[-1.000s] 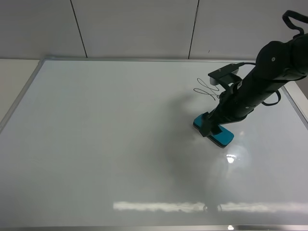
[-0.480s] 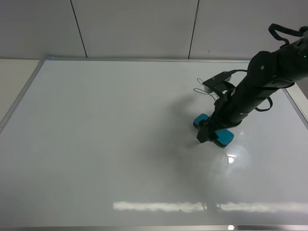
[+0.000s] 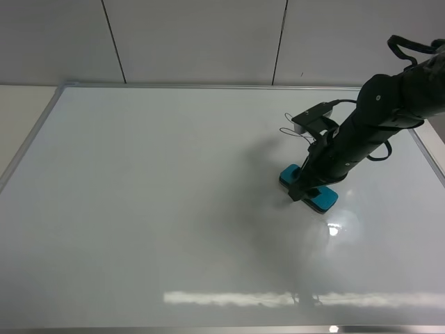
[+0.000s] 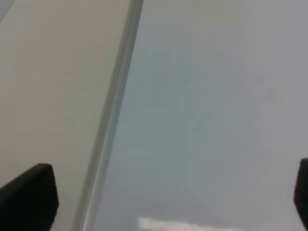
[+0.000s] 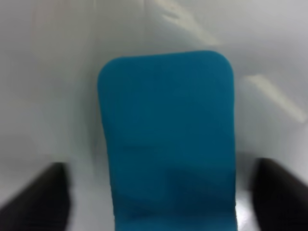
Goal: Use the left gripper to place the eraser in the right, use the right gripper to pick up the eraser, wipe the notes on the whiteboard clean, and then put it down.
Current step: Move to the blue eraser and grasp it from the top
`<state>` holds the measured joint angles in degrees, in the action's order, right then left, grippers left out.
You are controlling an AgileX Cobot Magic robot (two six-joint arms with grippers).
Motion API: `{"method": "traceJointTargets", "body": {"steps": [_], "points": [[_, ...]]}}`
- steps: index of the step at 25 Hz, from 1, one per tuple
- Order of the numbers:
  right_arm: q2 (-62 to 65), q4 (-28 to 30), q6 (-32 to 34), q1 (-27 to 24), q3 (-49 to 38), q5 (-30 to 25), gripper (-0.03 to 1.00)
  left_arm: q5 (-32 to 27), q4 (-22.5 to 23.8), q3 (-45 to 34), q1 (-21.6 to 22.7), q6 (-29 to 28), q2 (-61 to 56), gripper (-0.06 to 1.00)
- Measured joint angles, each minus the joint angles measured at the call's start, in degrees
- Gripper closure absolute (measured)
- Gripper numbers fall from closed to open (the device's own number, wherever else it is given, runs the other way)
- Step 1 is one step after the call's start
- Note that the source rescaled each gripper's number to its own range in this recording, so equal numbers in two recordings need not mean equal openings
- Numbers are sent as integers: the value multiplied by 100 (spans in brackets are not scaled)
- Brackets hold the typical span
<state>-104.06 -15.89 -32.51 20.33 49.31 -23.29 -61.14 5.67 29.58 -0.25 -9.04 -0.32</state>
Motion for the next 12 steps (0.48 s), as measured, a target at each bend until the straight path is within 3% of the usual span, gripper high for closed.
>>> {"method": "traceJointTargets", "body": {"steps": [12], "points": [[0,-163,52,0,0,140,96,0,0,0,0,0,0,-6]]}}
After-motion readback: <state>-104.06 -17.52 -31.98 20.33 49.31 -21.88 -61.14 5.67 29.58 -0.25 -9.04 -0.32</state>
